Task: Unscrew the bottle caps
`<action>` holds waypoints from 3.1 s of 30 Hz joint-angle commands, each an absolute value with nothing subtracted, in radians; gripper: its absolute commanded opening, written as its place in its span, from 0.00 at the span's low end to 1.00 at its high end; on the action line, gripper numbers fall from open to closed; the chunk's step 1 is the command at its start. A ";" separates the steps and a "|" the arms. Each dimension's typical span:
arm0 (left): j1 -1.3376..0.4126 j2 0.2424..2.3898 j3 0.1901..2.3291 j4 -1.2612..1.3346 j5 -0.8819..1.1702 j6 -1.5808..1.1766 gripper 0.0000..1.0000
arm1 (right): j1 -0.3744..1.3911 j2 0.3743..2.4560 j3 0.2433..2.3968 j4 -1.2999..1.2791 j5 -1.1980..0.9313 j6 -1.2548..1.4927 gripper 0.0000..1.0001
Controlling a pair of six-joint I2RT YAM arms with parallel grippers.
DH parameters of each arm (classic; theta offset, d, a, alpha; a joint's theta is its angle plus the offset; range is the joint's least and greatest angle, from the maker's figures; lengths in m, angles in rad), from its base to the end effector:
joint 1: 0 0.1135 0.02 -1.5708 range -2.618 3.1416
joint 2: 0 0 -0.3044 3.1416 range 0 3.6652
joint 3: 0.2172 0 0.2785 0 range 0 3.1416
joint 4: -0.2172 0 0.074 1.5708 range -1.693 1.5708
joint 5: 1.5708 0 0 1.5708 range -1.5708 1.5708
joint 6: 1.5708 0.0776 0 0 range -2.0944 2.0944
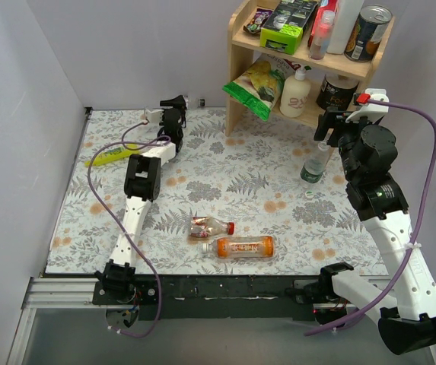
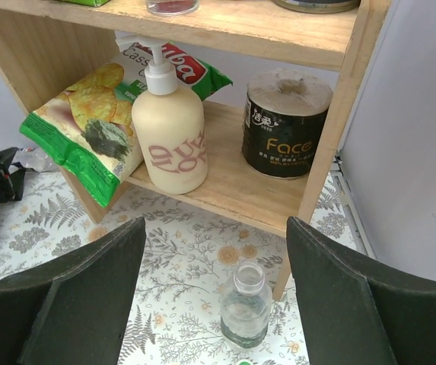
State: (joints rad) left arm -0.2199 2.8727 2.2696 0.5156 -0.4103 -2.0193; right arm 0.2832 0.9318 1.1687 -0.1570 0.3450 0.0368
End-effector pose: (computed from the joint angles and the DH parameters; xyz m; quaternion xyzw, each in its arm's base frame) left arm 0.7056 -0.1260 0.0769 -0.6509 0.3411 -0.5297 0.4235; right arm 0.2333 0.0405 0.4917 0.0431 0.6787 0.0004 0.7332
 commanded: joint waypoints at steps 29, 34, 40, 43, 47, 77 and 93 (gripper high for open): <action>-0.181 2.626 1.456 0.983 -0.333 -2.349 0.12 | 0.282 0.939 1.135 -0.092 0.334 0.037 0.80; -0.195 2.709 1.632 0.896 -0.264 -2.367 0.66 | 0.282 0.950 1.132 -0.097 0.328 0.043 0.80; -0.204 2.822 1.885 0.724 -0.253 -2.353 0.74 | 0.282 0.965 1.124 -0.089 0.333 0.041 0.80; -0.212 2.867 1.949 0.698 -0.261 -2.381 0.74 | 0.282 0.974 1.123 -0.084 0.336 0.040 0.80; -0.219 2.878 1.970 0.667 -0.267 -2.382 0.73 | 0.282 0.980 1.117 -0.074 0.336 0.037 0.80; -0.233 2.921 2.112 0.351 -0.241 -2.399 0.13 | 0.281 0.969 1.085 -0.052 0.374 0.015 0.80; -0.233 2.728 1.711 0.627 -0.271 -2.419 0.00 | 0.281 0.962 1.072 -0.043 0.371 0.014 0.80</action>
State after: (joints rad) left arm -0.2260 2.7453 1.8896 0.7311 -0.2504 -2.0502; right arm 0.2832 0.9821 1.0817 -0.1017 0.3637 0.0219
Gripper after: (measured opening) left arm 0.010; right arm 0.804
